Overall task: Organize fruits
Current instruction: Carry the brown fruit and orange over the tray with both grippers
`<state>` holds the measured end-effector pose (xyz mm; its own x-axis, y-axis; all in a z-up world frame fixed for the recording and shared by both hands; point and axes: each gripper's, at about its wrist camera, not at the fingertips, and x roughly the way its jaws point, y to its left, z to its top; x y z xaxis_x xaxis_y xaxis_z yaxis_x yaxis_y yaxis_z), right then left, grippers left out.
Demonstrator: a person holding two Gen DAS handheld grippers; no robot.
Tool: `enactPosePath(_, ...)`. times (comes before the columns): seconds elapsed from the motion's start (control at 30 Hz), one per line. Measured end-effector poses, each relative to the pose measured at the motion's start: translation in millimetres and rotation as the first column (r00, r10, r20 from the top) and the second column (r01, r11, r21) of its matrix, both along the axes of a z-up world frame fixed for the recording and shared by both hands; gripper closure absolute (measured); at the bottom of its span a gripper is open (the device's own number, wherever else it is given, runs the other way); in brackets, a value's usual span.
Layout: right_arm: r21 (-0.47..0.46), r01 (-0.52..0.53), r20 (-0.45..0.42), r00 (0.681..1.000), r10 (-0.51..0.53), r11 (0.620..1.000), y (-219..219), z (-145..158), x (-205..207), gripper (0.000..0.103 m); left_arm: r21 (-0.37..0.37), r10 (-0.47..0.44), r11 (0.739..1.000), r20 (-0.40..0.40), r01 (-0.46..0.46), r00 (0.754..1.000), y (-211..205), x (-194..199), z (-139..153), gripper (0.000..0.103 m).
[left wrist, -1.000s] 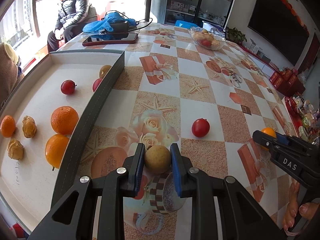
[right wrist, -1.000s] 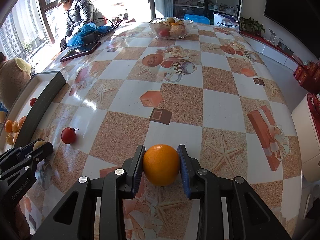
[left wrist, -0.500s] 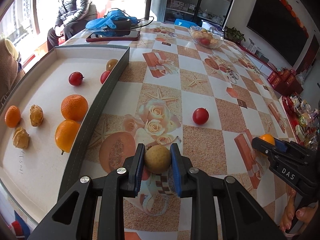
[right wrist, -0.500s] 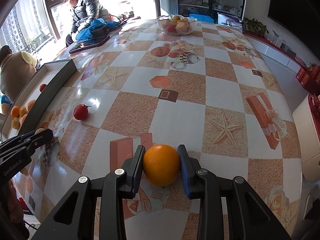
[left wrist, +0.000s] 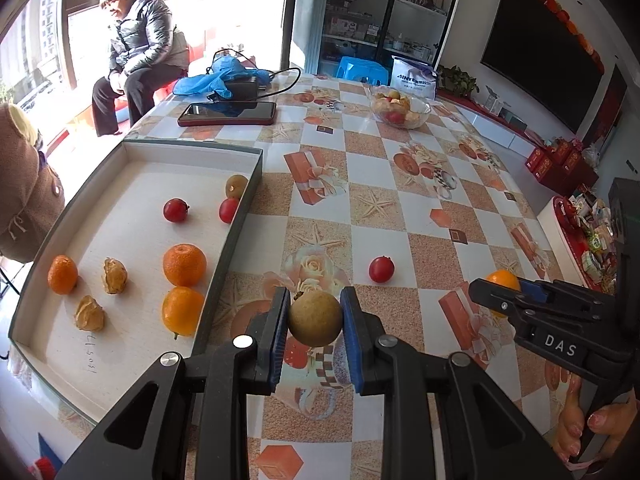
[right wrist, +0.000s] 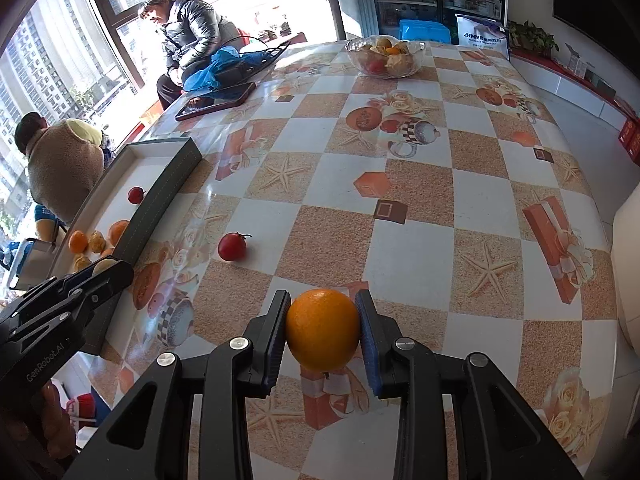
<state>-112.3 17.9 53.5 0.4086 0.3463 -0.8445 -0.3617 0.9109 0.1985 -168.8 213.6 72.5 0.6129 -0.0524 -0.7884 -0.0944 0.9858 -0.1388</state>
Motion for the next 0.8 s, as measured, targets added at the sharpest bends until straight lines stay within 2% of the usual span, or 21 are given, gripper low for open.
enactPosePath(0.2, 0.028, -0.080, 0.005, 0.997, 0.080, 0.996, 42, 21, 2, 0.068, 0.027, 0.052, 0.998, 0.006, -0.053, 0.999, 30, -1, 12, 0.075)
enactPosePath(0.47, 0.047, -0.195, 0.016, 0.981, 0.195, 0.980, 111, 42, 5, 0.068, 0.040, 0.152, 0.988, 0.000, -0.152, 0.988, 85, -1, 11, 0.075)
enactPosePath(0.67, 0.061, -0.262, -0.006, 0.965, 0.263, 0.963, 159, 45, 12, 0.068, 0.034, 0.235, 0.971, -0.008, -0.235, 0.972, 125, 1, 7, 0.075)
enactPosePath(0.8, 0.065, -0.287, -0.032, 0.957, 0.290, 0.956, 188, 40, 21, 0.068, 0.067, 0.265, 0.963, -0.027, -0.262, 0.964, 139, 7, -2, 0.075)
